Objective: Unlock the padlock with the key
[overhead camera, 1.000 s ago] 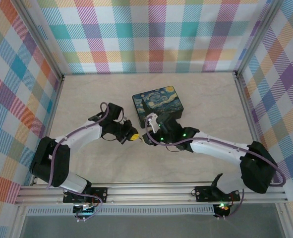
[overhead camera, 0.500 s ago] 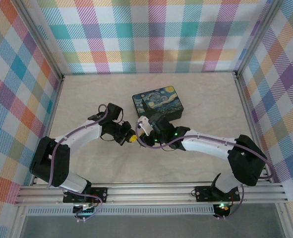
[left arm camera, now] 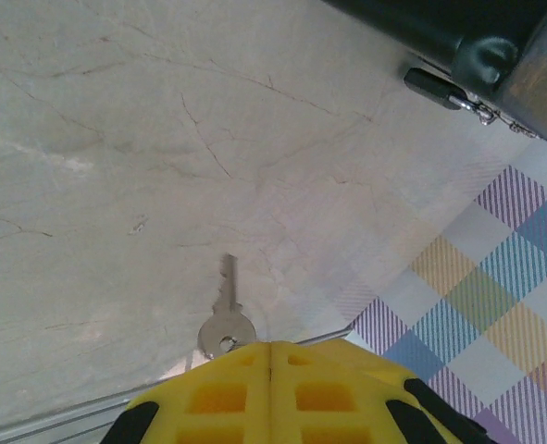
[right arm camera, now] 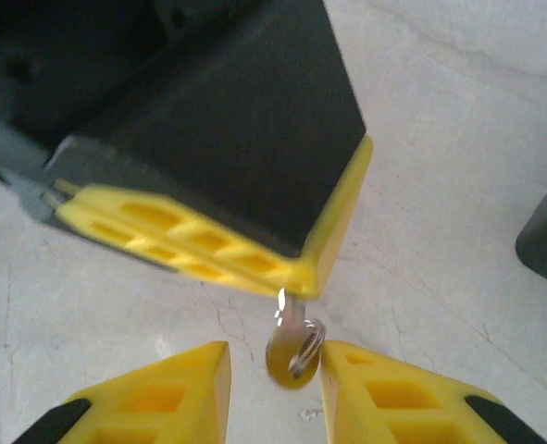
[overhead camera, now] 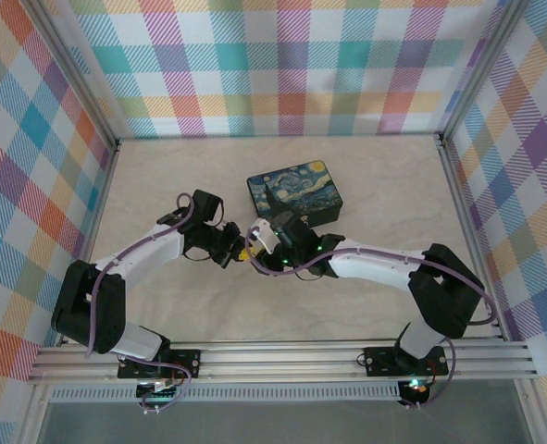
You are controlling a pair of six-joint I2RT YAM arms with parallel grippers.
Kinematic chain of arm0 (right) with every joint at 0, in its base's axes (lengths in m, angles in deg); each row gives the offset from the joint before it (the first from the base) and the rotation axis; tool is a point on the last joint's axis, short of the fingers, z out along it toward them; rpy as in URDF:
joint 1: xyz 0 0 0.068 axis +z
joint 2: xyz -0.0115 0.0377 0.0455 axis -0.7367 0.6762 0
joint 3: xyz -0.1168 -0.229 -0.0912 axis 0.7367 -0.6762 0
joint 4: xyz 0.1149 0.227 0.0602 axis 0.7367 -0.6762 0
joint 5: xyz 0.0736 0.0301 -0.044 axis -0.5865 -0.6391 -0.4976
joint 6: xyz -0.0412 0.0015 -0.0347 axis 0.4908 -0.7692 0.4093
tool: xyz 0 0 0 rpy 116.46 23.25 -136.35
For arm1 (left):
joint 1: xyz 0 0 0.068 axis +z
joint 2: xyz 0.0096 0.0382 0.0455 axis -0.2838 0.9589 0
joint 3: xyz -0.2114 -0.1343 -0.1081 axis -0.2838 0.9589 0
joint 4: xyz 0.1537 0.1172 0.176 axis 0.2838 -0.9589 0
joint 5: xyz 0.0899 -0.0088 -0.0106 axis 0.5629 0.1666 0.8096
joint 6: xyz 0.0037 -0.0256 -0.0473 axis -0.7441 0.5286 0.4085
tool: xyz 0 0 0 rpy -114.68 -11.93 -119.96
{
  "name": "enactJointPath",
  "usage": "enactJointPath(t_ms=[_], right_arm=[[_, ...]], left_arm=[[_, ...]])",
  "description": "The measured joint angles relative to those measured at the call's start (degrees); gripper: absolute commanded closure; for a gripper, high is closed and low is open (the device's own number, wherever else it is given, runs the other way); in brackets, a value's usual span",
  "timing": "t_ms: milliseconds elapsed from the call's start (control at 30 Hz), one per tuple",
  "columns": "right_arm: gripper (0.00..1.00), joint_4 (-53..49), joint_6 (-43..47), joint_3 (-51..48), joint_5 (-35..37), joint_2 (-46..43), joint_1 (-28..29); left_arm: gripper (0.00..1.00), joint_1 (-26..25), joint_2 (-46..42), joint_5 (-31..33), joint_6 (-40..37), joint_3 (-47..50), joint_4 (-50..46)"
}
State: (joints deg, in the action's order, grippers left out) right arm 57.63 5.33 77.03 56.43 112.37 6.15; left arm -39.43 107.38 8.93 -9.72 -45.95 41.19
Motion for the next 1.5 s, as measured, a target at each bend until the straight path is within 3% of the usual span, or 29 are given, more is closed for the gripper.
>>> enactJointPath(t_ms=[133,367,533,567,633,833,1133,1500], right_arm=[[0.88,0.2,0.0,1.0,0.6,0.7,0.0],[0.91,0.2,0.0,1.6,1.3,1.3,0.0],[1.00,0.8,0.0,1.3,1.5,1.3,0.0],[1.00,0.9,0.0,1.3,1.5,1.3,0.0],[1.00,1.2,-0.1,1.3,1.5,1.3,0.0],[1.00,2.8,-2.2,0.1,-0.6,0.0,-1.6],[1.00,5.3,-10.1,-4.8,-11.9,-3.6,-6.9],[1.00,11.6,-19.2,-7.8,-21.9,-4.3,-10.0]], left_arm=[[1.00,0.0,0.0,-0.2,-0.8,0.0,-0.2],[1.00,0.7,0.0,0.0,-0.9,0.0,-0.3],[1.00,1.2,0.0,-0.1,-0.5,0.0,-0.1],[0.96,1.3,0.0,-0.2,-0.5,0.0,-0.1],[0.80,1.4,0.0,-0.3,-0.5,0.0,-0.1],[0.61,2.4,-0.1,-1.2,-3.5,-0.1,-1.7],[0.60,5.8,-1.1,-3.5,-12.4,-0.5,0.0],[0.63,5.9,-3.4,-8.2,-19.0,-1.2,3.1]])
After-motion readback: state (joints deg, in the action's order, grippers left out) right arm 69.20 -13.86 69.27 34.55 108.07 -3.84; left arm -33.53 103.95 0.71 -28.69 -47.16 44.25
